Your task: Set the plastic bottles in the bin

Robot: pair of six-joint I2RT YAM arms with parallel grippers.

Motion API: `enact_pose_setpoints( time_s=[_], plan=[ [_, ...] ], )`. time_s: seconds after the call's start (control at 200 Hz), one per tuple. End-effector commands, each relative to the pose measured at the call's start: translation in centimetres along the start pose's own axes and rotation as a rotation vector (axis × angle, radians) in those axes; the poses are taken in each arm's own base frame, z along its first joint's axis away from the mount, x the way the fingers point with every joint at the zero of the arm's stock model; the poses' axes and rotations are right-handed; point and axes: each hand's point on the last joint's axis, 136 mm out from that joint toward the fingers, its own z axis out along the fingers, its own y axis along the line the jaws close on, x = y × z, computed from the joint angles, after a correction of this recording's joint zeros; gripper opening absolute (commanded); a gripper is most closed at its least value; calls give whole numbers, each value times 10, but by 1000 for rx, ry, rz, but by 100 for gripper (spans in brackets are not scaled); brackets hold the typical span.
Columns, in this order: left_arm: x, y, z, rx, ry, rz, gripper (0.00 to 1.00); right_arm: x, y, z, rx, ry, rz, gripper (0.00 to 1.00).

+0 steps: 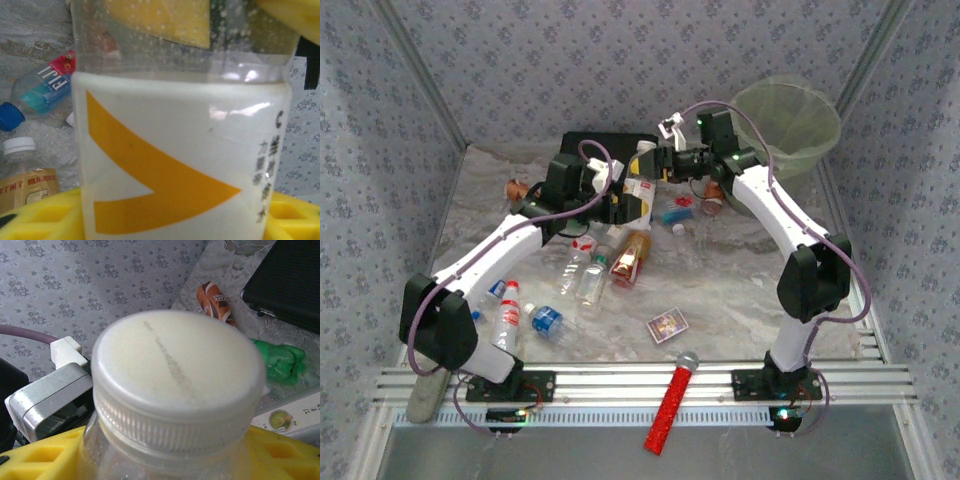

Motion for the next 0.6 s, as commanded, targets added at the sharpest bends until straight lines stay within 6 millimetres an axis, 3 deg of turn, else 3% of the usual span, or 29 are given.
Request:
enact_pose_setpoints(
  time_s=[0.0,0.065,0.15,0.24,0.355,0.595],
  plan=[
    [-13,-9,-10,-21,-19,65,78,-20,21,-24,36,-54,-78,62],
    [-11,-5,-18,-59,-15,63,90,-27,24,-37,68,-70,-102,62],
    [-6,7,-33,-127,-10,45,96,-34,24,-58,140,-91,-133,61],
    [4,28,-57,-259,15,45,98,-48,22,-86,231,-140,-171,60],
    [18,75,-109,-551,38,-9,99,-72,23,-127,324,-239,-210,60],
    [47,130,-182,-760,21,-198,97,-120,31,-223,540,-468,-266,51]
  ],
)
